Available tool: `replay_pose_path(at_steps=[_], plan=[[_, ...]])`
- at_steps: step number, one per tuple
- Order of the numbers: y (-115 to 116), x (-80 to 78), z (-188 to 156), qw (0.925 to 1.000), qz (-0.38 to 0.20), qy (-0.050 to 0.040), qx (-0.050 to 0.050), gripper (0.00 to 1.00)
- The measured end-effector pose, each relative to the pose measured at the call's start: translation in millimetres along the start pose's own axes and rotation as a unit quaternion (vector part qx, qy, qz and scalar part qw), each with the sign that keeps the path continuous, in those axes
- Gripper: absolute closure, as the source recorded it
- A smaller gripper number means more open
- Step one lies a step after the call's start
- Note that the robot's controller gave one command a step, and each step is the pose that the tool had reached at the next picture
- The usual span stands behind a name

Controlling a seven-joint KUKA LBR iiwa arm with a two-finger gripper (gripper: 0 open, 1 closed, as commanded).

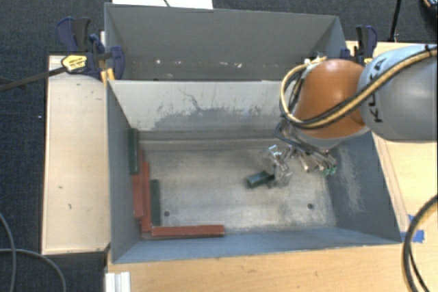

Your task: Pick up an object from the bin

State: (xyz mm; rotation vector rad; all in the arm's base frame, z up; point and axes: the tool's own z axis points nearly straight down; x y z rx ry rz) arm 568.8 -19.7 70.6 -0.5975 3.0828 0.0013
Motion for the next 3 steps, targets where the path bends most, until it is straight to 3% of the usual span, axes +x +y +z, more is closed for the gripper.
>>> replay_pose_path(at_steps=[1,2,3], plan=[[-2.6,22.6,-1.3,0.9994,-0.034,0.002,0.0,1.0],[-6.5,33.1,-113.9,0.9999,-0.013,-0.0038,0.002,1.0],[-6.6,59.8,-210.7,0.9999,-0.015,-0.0037,0.003,1.0]])
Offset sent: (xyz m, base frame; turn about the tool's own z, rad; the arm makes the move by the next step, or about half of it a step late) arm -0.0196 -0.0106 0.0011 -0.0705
